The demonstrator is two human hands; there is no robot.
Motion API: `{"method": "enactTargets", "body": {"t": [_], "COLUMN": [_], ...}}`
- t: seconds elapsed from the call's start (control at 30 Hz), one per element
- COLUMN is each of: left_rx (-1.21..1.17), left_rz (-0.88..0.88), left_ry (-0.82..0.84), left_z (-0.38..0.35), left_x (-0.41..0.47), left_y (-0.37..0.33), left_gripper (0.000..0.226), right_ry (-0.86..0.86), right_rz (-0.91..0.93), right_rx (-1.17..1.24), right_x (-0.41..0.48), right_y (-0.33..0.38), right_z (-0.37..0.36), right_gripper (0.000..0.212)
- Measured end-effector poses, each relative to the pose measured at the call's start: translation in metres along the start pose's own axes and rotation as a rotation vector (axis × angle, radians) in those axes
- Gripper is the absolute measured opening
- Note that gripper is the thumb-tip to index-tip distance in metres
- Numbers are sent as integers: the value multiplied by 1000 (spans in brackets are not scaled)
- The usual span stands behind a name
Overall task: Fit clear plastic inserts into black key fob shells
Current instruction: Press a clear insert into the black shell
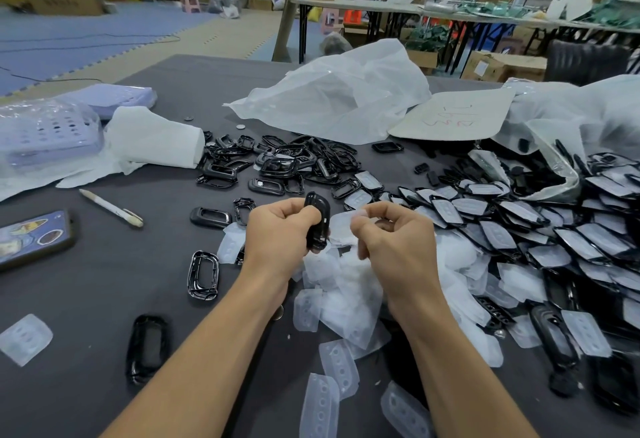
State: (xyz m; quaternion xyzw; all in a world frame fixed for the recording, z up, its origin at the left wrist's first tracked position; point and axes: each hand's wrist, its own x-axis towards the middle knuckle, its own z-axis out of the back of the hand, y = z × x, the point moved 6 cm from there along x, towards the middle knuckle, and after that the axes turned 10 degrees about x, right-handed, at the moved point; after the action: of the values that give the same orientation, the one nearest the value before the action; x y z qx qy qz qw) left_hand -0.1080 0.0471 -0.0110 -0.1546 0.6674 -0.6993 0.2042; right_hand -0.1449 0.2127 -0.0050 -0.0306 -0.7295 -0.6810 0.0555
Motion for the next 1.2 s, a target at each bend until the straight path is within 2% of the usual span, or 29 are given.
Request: {"method": "enactTargets", "body": {"t": [0.13,0.3,0.4,0.5,0.63,0.8,0.9,1.0,1.1,1.2], "left_rx": [-33,7,24,18,-133,-71,-67,-84,-65,-37], "left_rz": [-10,-124,-176,-120,-18,-43,-46,-33,-51,-76], "left_ry": [14,157,156,119,128,150,153,137,152,126], "left_z": [0,-7,-9,-6,-6,-11,-12,-9,-7,-5], "left_x": [0,-4,-5,-2,1,-4,-6,-5,-4,-4], "left_y": [-1,-11,-12,-7,-2,-2,-2,-3,-4,-5], "left_gripper": [33,24,26,24,27,20,20,21,23,26], "right_ry": [-30,-11,17,30,23,-35,-23,58,177,136], "right_rz": [-41,5,23,14,-24,-57,-70,-23,63,76], "right_rx": [121,81,81,78,95,295,332,239,-10,-4], "right_x": [2,1,0,0,0,1,1,0,-1,0], "right_y": [-1,3,5,6,5,7,6,11,15,11], "right_z": [2,0,-1,-1,-1,3,2,-2,-10,-10], "right_gripper": [14,14,18,17,15,20,21,27,23,15]}}
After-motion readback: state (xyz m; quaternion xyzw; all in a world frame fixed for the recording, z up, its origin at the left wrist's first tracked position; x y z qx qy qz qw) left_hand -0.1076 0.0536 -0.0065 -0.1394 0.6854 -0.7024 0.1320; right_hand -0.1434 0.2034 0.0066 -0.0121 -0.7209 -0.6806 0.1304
